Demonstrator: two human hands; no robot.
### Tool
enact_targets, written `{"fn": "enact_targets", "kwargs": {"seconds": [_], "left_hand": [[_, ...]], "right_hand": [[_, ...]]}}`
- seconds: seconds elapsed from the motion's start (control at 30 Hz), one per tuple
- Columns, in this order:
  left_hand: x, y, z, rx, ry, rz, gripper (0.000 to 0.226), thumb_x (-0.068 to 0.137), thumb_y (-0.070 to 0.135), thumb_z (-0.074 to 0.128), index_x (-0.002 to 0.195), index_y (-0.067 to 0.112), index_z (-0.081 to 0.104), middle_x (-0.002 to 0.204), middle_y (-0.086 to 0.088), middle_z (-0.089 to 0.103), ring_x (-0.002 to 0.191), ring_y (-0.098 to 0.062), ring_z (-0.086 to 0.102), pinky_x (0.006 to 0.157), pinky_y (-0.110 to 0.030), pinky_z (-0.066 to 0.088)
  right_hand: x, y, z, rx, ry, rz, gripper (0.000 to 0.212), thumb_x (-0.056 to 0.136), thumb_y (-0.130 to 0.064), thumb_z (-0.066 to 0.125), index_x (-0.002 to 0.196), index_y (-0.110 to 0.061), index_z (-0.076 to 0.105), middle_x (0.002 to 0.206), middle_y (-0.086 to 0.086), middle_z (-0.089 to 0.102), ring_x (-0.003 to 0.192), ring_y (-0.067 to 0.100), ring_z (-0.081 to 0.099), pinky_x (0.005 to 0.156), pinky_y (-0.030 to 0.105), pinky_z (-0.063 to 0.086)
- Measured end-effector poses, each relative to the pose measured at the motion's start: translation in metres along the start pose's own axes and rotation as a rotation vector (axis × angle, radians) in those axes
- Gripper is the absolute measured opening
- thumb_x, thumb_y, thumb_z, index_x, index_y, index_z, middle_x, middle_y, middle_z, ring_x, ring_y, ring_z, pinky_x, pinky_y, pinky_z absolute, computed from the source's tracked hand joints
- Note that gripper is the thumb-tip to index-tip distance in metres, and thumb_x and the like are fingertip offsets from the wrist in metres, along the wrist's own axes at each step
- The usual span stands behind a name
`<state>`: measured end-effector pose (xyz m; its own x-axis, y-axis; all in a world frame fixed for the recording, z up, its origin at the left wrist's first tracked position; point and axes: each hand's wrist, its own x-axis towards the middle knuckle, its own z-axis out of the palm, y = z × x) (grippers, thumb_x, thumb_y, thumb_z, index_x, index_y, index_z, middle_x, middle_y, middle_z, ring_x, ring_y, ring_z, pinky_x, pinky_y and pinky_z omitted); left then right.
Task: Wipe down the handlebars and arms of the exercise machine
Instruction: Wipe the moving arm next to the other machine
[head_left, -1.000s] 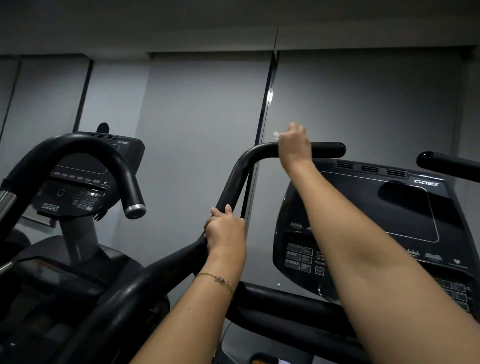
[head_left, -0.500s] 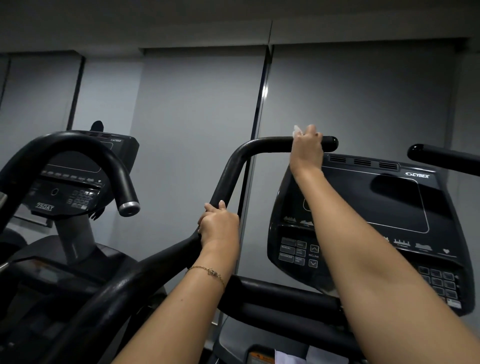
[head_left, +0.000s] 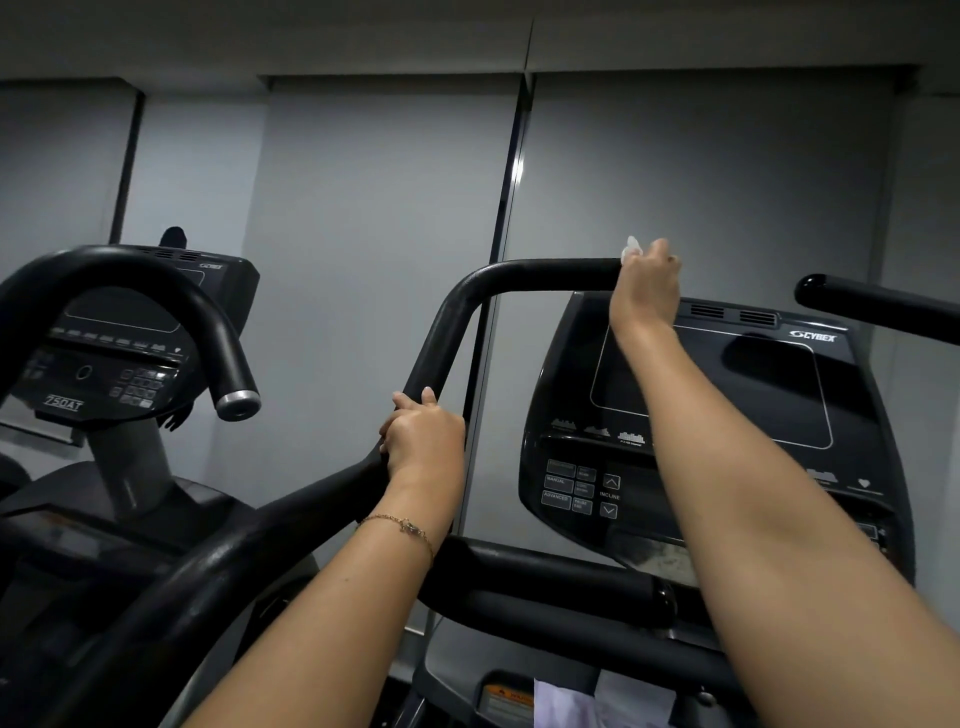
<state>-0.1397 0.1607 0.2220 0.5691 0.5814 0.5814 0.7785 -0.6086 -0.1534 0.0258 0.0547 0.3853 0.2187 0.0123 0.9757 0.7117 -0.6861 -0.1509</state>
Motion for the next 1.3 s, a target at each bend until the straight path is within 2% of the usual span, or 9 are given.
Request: {"fn": "enact_targets", "kwargs": {"seconds": [0.27,0.47,0.57,0.67,0.73,0.8,0.93,1.1,1.3], "left_hand": [[-0.007,-0.003,-0.006,-0.022,0.014,-0.007,0.065,0.094,-0.003,0.044,0.148,-0.001,0.008,0.147,-0.034,0.022,0.120,-0.037,0.051,0.083,-0.032,0.053],[-0.008,-0.003,-0.007,-0.013,0.002,0.009,0.064,0.093,-0.005,0.043,0.147,-0.002,0.009,0.147,-0.034,0.020,0.121,-0.038,0.050,0.083,-0.031,0.053],[-0.008,-0.002,-0.006,-0.017,0.002,-0.005,0.064,0.094,-0.004,0.043,0.147,-0.002,0.008,0.147,-0.035,0.021,0.119,-0.038,0.051,0.083,-0.032,0.053],[-0.009,-0.003,-0.007,-0.036,0.009,-0.008,0.065,0.094,-0.003,0.043,0.148,-0.001,0.007,0.147,-0.034,0.020,0.120,-0.037,0.051,0.084,-0.032,0.053],[-0.009,-0.004,-0.007,-0.044,0.013,-0.010,0.065,0.094,-0.003,0.043,0.148,-0.001,0.006,0.147,-0.034,0.020,0.119,-0.036,0.052,0.084,-0.032,0.053],[-0.009,-0.004,-0.007,-0.045,0.002,-0.013,0.065,0.094,-0.003,0.042,0.148,-0.001,0.006,0.147,-0.034,0.020,0.119,-0.037,0.052,0.084,-0.031,0.052],[-0.008,-0.001,-0.008,-0.050,-0.019,-0.016,0.063,0.095,-0.003,0.041,0.147,-0.003,0.006,0.147,-0.035,0.018,0.122,-0.039,0.048,0.087,-0.033,0.052],[-0.010,-0.002,-0.008,-0.053,-0.009,-0.029,0.064,0.096,0.001,0.042,0.148,-0.002,0.005,0.147,-0.035,0.019,0.122,-0.038,0.048,0.088,-0.033,0.051],[-0.012,-0.004,-0.009,-0.071,-0.011,-0.010,0.067,0.093,-0.006,0.042,0.148,-0.002,0.004,0.148,-0.035,0.017,0.122,-0.038,0.049,0.086,-0.032,0.052]], "right_hand": [[-0.010,-0.025,0.010,0.055,-0.128,-0.197,0.039,0.094,0.005,0.036,0.132,0.001,0.042,0.119,0.019,0.045,0.104,0.032,0.045,0.085,0.035,0.044],[0.003,-0.010,-0.002,0.203,-0.043,0.133,0.031,0.100,-0.020,0.028,0.117,-0.001,0.045,0.115,0.013,0.045,0.100,0.026,0.044,0.078,0.031,0.030],[-0.004,-0.037,0.016,0.181,-0.185,-0.043,0.034,0.097,-0.009,0.031,0.122,0.001,0.050,0.123,0.019,0.043,0.113,0.032,0.040,0.088,0.037,0.032],[-0.021,-0.063,0.034,0.248,-0.303,-0.296,0.033,0.096,-0.007,0.033,0.118,-0.011,0.057,0.113,0.013,0.043,0.099,0.022,0.043,0.085,0.033,0.032],[-0.040,-0.073,0.040,0.213,-0.244,-0.443,0.021,0.098,-0.023,0.038,0.089,-0.032,0.054,0.096,0.004,0.043,0.078,0.010,0.042,0.080,0.034,0.035],[-0.054,-0.078,0.044,0.243,-0.175,-0.492,0.032,0.093,-0.046,0.043,0.073,-0.021,0.047,0.080,0.004,0.047,0.071,0.013,0.047,0.078,0.041,0.043],[-0.087,-0.087,0.049,0.332,-0.186,-0.713,0.027,0.093,-0.007,0.051,0.118,-0.006,0.061,0.084,0.010,0.047,0.076,0.023,0.046,0.065,0.040,0.050],[-0.104,-0.077,0.050,0.352,-0.283,-0.956,0.055,0.081,0.012,0.058,0.131,-0.011,0.053,0.089,0.010,0.045,0.080,0.018,0.040,0.055,0.038,0.052],[-0.026,-0.087,0.039,0.021,-0.169,-0.643,0.046,0.092,0.007,0.042,0.136,-0.007,0.045,0.116,0.017,0.047,0.106,0.032,0.046,0.082,0.040,0.050]]}}
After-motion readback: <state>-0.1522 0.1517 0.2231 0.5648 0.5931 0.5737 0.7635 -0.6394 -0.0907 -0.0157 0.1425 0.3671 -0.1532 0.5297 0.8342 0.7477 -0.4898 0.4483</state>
